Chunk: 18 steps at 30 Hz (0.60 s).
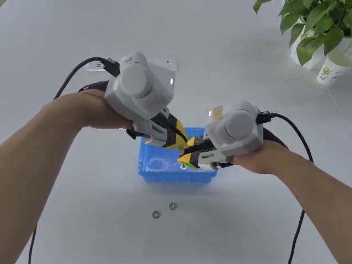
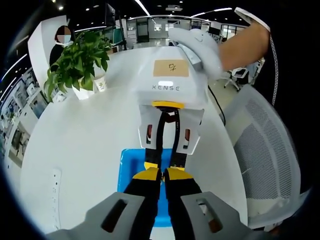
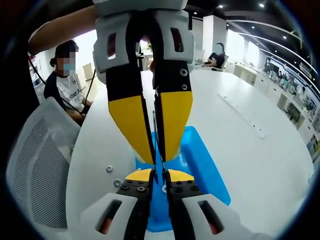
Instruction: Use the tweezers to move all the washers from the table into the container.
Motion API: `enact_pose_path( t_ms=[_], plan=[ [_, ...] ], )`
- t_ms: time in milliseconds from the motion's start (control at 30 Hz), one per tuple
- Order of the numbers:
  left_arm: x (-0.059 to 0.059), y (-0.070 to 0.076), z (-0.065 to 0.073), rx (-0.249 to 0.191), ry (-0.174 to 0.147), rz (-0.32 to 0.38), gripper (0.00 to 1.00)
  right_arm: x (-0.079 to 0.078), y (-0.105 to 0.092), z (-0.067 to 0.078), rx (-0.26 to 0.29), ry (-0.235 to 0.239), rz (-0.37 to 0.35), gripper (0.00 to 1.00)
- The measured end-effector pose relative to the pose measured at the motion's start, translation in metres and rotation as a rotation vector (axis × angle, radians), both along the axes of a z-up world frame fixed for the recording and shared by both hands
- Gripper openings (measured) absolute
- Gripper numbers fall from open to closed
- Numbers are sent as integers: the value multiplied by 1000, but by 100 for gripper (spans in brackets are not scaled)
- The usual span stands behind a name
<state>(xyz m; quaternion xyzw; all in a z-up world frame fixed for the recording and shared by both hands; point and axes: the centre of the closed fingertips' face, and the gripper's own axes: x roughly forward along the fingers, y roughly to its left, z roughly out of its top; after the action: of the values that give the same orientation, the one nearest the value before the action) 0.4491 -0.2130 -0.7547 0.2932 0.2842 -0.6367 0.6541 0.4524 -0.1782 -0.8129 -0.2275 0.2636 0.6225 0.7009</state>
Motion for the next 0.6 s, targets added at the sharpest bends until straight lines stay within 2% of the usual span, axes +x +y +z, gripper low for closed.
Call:
enact_pose_path(
  t_ms=[367,600],
  plan=[
    [-15,3,10,-1,-18,7,7,-14,1,10,2,-21,9,12],
    [-27,3,10,-7,-21,14,7,-25,1,10,-5,-25,19,12]
  ],
)
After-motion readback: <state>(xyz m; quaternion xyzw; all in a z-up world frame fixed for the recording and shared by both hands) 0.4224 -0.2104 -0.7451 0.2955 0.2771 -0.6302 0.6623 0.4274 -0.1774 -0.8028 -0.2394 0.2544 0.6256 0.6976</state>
